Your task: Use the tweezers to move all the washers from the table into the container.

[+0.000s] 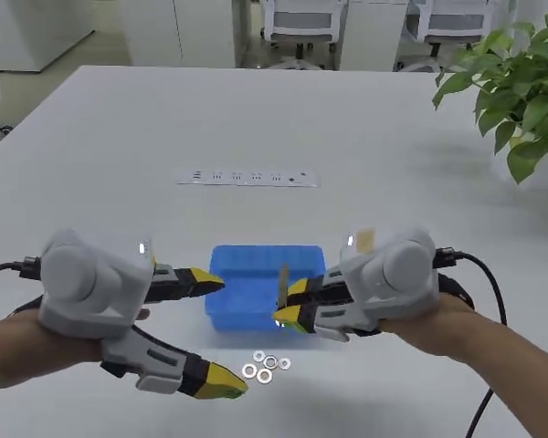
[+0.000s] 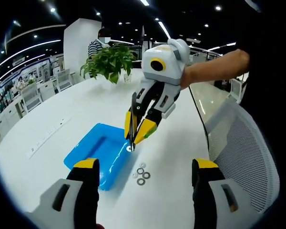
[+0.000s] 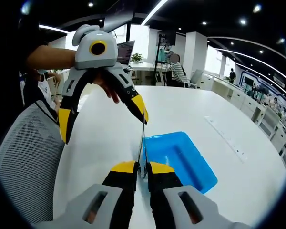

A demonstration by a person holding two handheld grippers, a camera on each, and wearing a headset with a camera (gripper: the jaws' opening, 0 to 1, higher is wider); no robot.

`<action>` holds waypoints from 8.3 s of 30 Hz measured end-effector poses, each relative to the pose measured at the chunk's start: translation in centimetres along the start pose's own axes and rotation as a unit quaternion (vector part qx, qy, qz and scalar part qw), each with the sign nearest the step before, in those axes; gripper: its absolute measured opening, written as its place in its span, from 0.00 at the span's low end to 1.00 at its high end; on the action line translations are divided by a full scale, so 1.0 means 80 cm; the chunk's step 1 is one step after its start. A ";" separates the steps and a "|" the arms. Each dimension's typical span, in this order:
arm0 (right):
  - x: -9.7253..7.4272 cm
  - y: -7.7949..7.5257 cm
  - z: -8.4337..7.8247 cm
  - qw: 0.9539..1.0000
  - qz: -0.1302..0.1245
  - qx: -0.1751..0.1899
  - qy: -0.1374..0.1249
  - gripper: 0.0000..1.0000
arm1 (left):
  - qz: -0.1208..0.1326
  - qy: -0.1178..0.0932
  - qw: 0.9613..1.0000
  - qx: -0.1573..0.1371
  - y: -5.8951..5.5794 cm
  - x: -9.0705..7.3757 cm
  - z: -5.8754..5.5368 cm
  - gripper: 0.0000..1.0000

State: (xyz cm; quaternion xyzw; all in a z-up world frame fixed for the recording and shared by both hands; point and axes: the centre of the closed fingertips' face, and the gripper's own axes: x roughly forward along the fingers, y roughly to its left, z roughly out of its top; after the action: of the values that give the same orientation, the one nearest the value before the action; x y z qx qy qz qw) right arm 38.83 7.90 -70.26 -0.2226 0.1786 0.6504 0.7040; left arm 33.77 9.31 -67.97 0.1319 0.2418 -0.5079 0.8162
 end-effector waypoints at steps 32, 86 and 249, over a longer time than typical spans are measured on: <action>0.041 -0.062 -0.001 1.000 0.005 -0.002 -0.012 0.11 | 0.019 -0.017 1.000 -0.010 0.039 0.000 0.006 0.99; 0.079 -0.065 -0.052 0.998 0.051 0.007 0.019 0.11 | 0.015 -0.004 0.999 0.050 0.117 0.075 0.029 0.13; -0.044 0.037 -0.078 0.997 -0.044 0.064 0.010 0.80 | -0.040 0.014 0.997 0.065 0.012 0.071 0.039 0.06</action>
State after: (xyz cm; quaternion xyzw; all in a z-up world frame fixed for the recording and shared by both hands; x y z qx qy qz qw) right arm 35.84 1.71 -73.84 -0.1912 0.2164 0.6039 0.7429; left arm 37.48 3.97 -68.35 0.1819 0.2247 -0.5532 0.7813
